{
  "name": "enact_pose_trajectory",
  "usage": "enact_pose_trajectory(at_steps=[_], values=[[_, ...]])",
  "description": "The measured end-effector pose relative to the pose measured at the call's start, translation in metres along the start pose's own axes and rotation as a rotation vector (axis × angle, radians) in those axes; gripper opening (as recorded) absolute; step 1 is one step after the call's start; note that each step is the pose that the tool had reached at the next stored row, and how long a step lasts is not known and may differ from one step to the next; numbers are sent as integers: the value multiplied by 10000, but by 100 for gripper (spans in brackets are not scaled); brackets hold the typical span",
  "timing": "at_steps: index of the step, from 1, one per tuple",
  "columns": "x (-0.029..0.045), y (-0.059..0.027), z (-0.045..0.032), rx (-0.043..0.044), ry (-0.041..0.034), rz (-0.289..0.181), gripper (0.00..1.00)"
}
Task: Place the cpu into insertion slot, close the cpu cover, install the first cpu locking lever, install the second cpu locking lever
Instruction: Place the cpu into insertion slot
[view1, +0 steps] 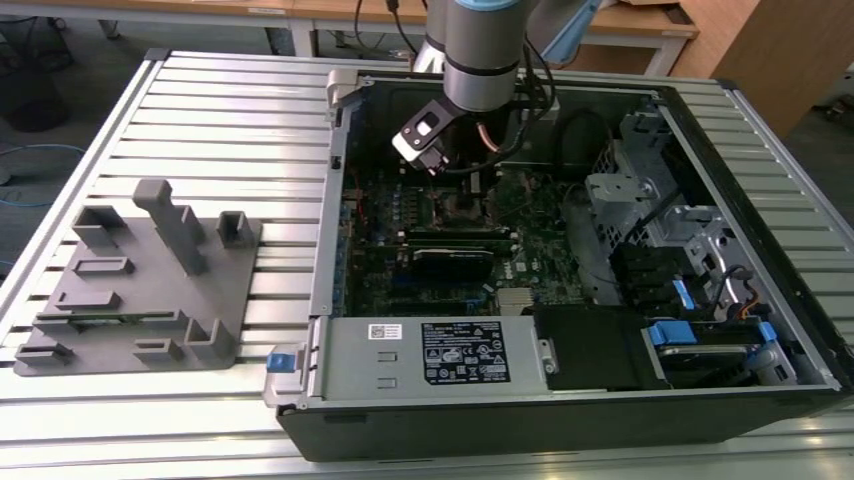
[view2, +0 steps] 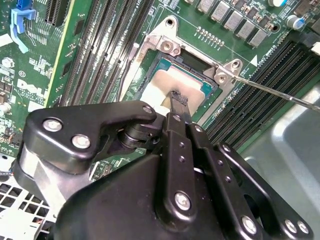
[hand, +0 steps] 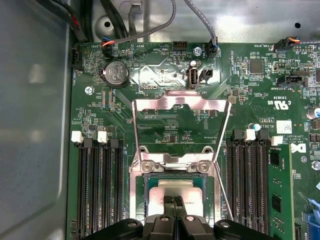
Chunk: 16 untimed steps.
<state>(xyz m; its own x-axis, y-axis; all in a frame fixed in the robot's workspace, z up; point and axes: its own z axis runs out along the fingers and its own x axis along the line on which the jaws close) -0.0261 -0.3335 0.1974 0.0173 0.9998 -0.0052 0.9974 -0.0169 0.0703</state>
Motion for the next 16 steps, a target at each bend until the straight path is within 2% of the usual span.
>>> enact_pose_trajectory(at_steps=[3, 6, 8, 16], values=[[0, 0, -3, -2, 3, 1, 10], [7, 5, -30, -15, 36, 3, 10], [2, 6, -72, -5, 9, 1, 10], [2, 17, -217, -4, 9, 1, 10]])
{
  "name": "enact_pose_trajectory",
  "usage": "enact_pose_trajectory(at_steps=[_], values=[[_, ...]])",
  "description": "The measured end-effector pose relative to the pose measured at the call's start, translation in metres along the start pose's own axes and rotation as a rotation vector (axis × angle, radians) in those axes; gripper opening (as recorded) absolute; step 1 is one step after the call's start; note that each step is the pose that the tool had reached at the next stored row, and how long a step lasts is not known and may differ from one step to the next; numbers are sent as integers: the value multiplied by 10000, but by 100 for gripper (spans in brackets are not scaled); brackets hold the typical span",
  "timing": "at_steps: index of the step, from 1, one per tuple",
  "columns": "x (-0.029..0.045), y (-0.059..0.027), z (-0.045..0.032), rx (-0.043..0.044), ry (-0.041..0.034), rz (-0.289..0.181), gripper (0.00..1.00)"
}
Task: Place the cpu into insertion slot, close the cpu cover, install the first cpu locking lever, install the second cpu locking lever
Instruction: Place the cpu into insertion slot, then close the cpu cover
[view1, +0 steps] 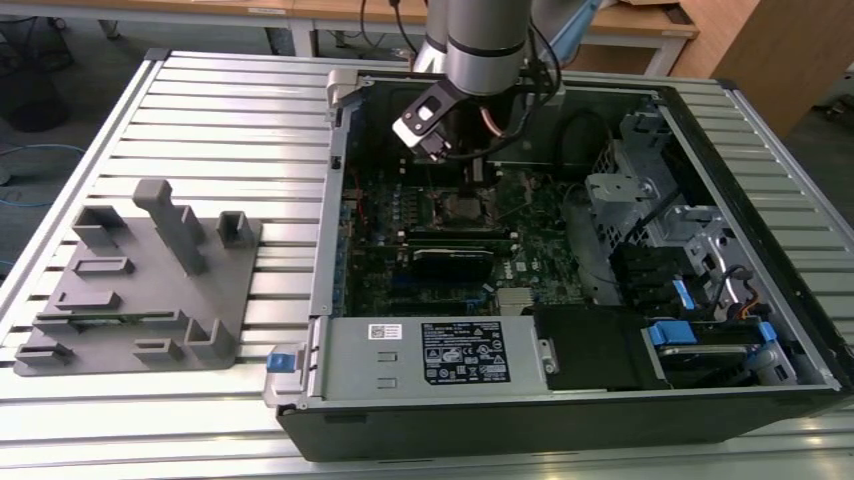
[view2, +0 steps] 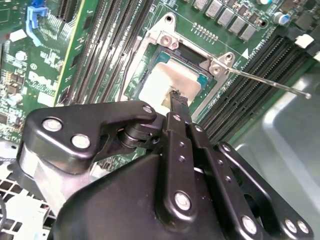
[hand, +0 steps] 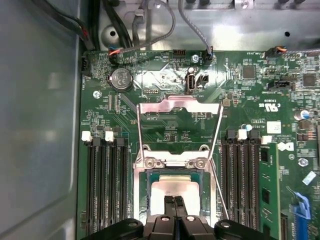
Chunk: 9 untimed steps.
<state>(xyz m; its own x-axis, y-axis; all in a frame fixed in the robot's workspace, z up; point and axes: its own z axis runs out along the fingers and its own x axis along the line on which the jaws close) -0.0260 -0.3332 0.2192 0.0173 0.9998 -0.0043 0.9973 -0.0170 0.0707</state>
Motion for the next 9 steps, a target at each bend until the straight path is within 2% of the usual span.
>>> enact_pose_trajectory(at_steps=[3, 9], values=[[0, 3, -43, 0, 0, -1, 10], [0, 4, -49, 0, 0, -1, 10]])
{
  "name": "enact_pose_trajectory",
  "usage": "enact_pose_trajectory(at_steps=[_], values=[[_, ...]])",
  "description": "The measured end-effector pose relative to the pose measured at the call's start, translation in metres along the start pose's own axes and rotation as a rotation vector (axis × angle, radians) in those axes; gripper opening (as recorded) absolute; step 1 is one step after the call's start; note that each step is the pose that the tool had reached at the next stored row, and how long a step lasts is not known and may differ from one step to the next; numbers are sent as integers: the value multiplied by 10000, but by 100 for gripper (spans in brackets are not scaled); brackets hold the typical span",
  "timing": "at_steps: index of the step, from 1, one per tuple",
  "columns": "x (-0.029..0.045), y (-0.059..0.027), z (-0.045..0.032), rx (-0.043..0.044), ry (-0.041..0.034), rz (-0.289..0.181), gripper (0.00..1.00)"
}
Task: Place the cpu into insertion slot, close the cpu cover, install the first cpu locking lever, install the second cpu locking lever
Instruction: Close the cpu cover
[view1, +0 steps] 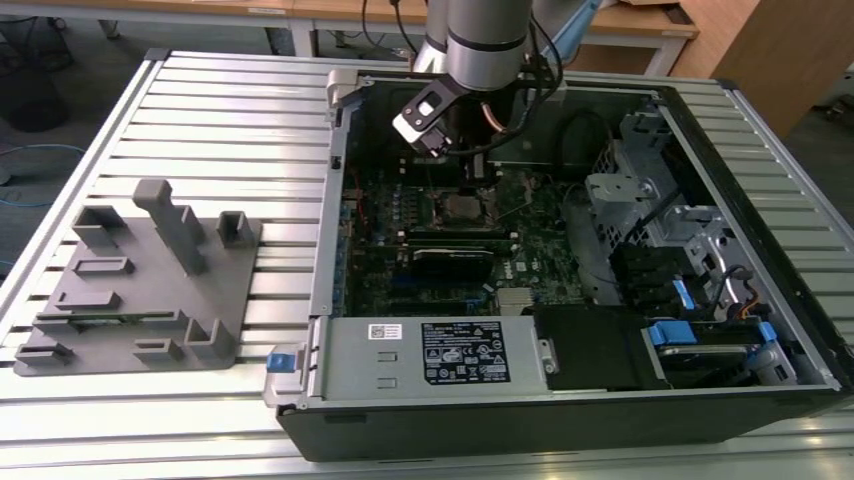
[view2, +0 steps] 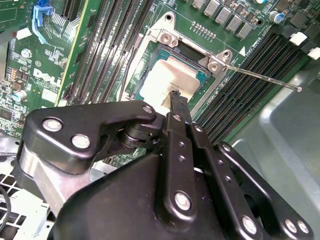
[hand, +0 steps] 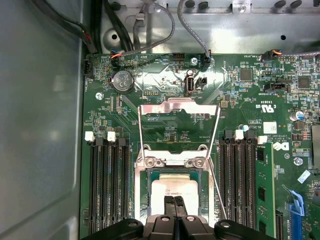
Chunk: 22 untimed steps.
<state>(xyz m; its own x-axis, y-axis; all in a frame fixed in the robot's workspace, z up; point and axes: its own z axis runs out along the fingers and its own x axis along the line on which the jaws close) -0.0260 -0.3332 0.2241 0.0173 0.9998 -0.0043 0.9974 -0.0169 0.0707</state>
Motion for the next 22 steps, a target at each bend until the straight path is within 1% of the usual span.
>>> enact_pose_trajectory(at_steps=[6, 11, 18, 22], values=[[0, 0, -1, -1, 0, 0, 10], [0, 3, -43, 0, 0, 0, 10], [0, 4, -51, 0, 1, 0, 10], [0, 5, -71, 1, -1, 0, 10]])
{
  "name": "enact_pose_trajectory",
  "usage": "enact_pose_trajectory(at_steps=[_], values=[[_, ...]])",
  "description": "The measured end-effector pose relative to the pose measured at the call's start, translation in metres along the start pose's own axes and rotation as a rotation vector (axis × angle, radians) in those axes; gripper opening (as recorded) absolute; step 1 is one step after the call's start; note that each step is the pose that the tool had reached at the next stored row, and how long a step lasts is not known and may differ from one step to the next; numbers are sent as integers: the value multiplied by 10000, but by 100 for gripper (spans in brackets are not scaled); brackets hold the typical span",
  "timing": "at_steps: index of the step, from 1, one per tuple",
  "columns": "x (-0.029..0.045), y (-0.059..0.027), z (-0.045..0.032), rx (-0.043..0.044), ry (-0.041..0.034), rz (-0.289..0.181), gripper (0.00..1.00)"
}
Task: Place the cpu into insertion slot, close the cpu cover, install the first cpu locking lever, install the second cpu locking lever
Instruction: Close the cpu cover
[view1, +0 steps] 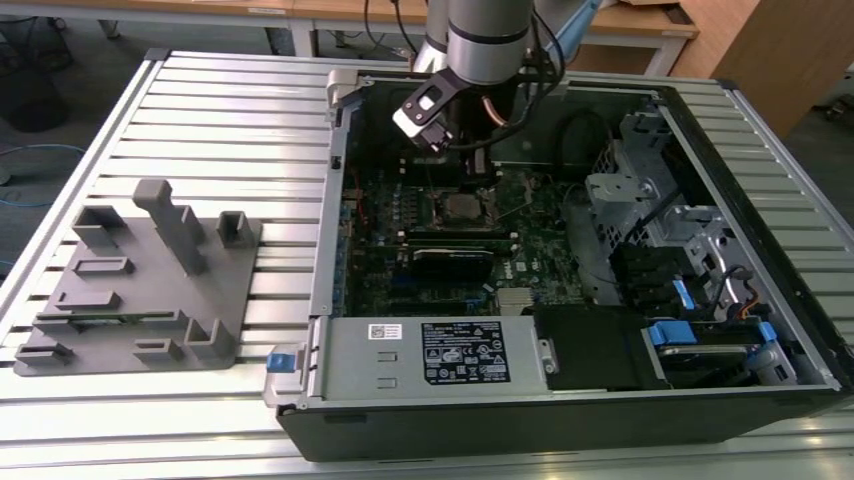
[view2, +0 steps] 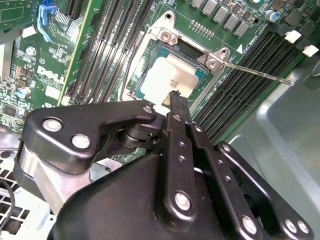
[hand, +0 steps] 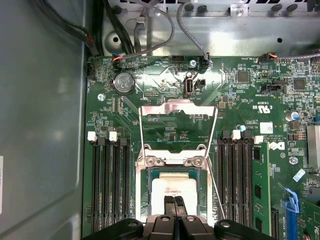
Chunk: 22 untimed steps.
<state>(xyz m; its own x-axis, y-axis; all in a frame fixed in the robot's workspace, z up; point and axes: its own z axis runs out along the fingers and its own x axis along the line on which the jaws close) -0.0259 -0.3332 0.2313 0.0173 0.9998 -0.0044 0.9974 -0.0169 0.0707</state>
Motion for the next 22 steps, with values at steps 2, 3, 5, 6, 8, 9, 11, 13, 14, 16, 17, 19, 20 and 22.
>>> enact_pose_trajectory(at_steps=[2, 3, 5, 6, 8, 9, 11, 13, 14, 16, 17, 19, 20, 22], values=[[0, 0, 0, -1, 3, 0, 10], [0, 0, 0, -2, 4, 0, 10], [0, 0, -2, -1, 1, 0, 10], [0, 0, -3, 0, 1, 0, 10], [-1, 2, -26, 1, -2, 0, 10], [0, 3, -40, -1, 2, 0, 10], [0, 5, -77, 0, 1, 0, 10], [0, 8, -119, 0, 2, 0, 10], [0, 10, -142, -1, 3, 0, 10], [-1, 13, -183, 0, 2, 0, 10], [-1, 14, -197, 0, 2, 0, 10], [-1, 16, -226, 0, 2, 0, 10], [-1, 17, -243, 0, 1, 0, 10], [-1, 19, -274, 0, 1, 0, 10]])
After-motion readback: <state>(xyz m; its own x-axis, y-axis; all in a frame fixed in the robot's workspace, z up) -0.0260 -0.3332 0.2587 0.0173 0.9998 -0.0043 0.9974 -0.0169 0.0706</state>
